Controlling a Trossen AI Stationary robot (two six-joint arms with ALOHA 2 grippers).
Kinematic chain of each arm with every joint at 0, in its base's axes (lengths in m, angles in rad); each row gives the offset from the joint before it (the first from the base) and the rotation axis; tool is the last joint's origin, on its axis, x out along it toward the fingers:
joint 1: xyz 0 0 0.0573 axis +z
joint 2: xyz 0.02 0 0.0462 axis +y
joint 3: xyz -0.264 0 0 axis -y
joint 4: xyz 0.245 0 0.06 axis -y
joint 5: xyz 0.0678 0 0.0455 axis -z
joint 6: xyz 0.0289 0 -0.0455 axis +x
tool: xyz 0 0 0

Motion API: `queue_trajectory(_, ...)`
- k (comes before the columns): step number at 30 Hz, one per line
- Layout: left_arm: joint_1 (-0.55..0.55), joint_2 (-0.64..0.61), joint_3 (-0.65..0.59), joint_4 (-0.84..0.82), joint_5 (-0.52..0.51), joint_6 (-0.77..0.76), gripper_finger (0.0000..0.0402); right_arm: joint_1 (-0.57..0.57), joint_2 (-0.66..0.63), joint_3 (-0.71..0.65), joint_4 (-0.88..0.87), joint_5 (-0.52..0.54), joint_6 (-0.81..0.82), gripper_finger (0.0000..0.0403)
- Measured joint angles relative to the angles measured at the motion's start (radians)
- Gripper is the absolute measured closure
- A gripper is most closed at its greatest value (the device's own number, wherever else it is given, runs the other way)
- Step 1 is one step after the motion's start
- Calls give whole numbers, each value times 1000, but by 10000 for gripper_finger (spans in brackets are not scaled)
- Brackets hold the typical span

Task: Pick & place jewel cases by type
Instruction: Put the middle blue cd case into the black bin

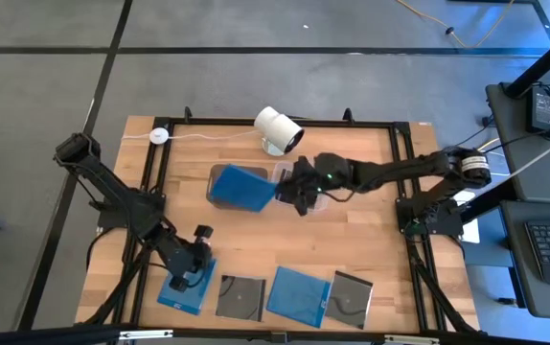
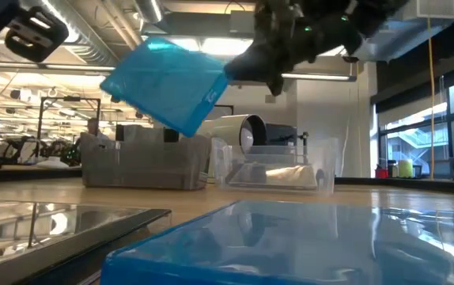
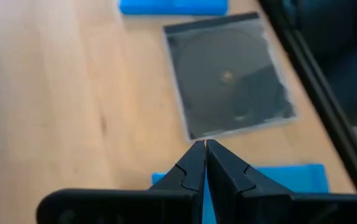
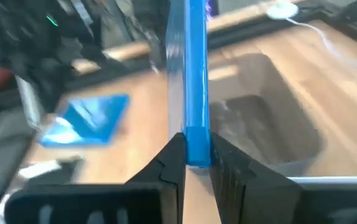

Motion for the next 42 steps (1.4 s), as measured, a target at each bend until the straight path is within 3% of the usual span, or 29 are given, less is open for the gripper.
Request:
queue_trajectory(4,0,0,0,3,-74,-1,389,-39,36,135,-208,-6,-124,344)
queue_trajectory(9,0,0,0,8,-82,-25,389,-86,86,288,-436,-3,-195,344)
queue_trajectory(14,-1,0,0,13,-81,-46,389,-98,93,386,-458,-84,-213,344)
queue_trajectory(19,-1,0,0,13,-81,-48,389,-111,98,467,-479,-62,-385,343)
queue_trajectory(26,-1,0,0,18,-82,-51,389,-178,163,465,-539,-58,-562,343)
queue_trajectory(34,-1,0,0,22,-97,-50,389,-208,248,465,-587,-130,-517,342)
queue_trajectory(42,-1,0,0,17,-107,-37,389,-195,281,464,-639,-173,-290,342)
